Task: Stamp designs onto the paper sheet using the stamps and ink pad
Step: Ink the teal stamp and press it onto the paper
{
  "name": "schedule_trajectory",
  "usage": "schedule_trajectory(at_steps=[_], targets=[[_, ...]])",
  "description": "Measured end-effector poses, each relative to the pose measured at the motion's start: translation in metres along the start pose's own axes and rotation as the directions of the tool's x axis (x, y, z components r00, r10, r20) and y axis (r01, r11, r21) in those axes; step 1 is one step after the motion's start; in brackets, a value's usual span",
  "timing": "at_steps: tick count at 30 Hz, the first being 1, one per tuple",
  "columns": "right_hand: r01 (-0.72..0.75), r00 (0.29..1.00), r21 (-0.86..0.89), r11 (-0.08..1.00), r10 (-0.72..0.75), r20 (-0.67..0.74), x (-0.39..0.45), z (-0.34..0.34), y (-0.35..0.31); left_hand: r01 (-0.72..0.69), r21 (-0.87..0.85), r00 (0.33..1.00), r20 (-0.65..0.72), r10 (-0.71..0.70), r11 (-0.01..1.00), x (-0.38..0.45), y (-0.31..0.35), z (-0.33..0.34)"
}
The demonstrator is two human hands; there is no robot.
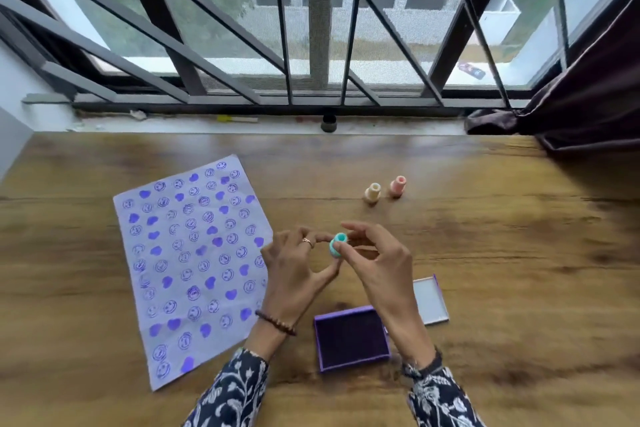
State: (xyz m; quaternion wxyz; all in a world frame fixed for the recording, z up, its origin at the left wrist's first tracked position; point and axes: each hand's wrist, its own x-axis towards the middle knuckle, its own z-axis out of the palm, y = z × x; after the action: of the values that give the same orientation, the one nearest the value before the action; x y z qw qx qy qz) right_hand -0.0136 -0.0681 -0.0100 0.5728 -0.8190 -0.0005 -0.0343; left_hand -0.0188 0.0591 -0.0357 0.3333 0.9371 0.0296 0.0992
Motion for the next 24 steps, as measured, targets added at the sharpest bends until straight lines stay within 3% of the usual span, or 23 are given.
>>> schedule_trajectory(at_steps=[2,4,6,8,10,13,18,21,24], targets=[[-0.014,1.0,0.031,0.999,0.014,0.003,-0.015,-0.009,-0.007,0.006,-0.069,1.0,0.014,-0.005,0.998,-0.017,0.004,-0.01],[-0.111,0.994,0.19,0.976,0.111,0.006,-0.028,-0.017,-0.015,0.041,-0.257,0.998,0.049,-0.03,0.966,-0.03,0.008,-0.021],[-0.234,0.972,0.411,0.881,0.224,0.072,-0.039,-0.023,-0.022,0.137,-0.54,0.989,0.124,-0.083,0.83,-0.042,0.016,-0.031],[-0.306,0.951,0.519,0.798,0.276,0.136,-0.051,-0.027,-0.027,0.207,-0.689,0.977,0.181,-0.112,0.695,-0.052,0.023,-0.039],[-0.329,0.943,0.558,0.762,0.289,0.162,-0.062,-0.029,-0.032,0.19,-0.717,0.981,0.172,-0.094,0.671,-0.062,0.027,-0.045],[-0.359,0.93,0.637,0.682,0.321,0.18,-0.077,-0.028,-0.032,0.088,-0.671,0.993,0.117,-0.012,0.736,-0.073,0.029,-0.056],[-0.439,0.882,0.78,0.446,0.38,0.279,-0.101,-0.02,-0.033,-0.02,-0.571,0.996,0.064,0.069,0.821,-0.083,0.03,-0.067],[-0.448,0.818,0.864,0.23,0.495,0.292,-0.108,-0.022,-0.03,-0.028,-0.555,0.994,0.076,0.085,0.831,-0.09,0.026,-0.069],[-0.48,0.765,0.871,0.108,0.538,0.354,-0.114,-0.028,-0.026,0.038,-0.568,0.995,0.099,0.022,0.822,-0.097,0.014,-0.068]])
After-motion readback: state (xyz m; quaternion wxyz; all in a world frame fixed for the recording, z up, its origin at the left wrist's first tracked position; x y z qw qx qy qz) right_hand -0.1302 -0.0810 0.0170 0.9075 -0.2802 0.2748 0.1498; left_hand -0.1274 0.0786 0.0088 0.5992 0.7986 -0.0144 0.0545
